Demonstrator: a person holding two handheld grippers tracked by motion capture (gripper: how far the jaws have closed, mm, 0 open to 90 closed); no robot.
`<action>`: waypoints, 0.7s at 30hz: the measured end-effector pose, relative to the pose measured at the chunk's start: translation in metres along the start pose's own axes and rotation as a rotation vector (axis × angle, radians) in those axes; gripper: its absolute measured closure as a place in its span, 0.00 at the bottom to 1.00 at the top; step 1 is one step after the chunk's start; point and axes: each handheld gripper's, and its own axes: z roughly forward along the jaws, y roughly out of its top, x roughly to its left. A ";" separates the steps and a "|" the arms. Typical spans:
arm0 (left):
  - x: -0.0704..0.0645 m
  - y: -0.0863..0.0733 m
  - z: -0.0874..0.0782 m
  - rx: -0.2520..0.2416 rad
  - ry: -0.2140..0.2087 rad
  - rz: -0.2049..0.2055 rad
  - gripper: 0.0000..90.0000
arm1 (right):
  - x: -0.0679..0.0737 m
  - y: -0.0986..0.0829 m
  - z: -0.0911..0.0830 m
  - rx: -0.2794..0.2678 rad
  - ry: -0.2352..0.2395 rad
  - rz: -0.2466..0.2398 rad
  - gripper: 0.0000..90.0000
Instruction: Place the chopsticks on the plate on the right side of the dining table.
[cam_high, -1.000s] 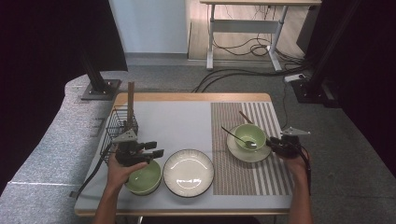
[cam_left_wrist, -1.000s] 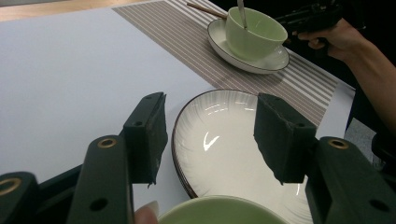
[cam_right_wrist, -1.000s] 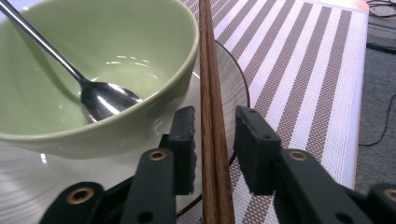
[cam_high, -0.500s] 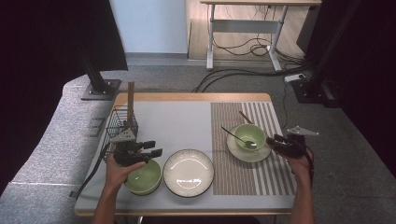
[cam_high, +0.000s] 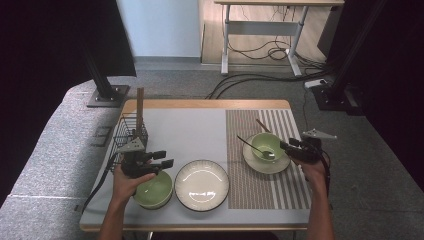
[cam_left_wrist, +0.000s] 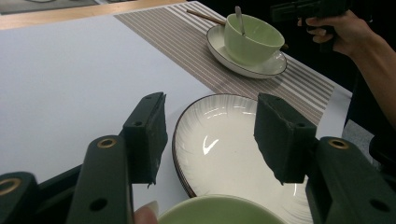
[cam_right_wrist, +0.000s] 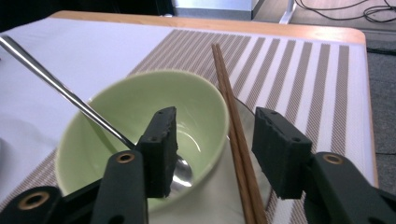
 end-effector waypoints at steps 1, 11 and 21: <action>0.000 0.000 0.000 0.000 -0.001 0.000 0.49 | 0.001 0.002 0.000 -0.002 0.003 0.001 0.54; 0.000 0.000 0.002 0.004 -0.002 -0.001 0.49 | 0.017 0.024 0.010 -0.007 0.014 -0.012 0.49; 0.000 0.000 0.002 0.007 -0.001 0.000 0.49 | 0.024 0.042 0.030 0.027 0.030 -0.006 0.47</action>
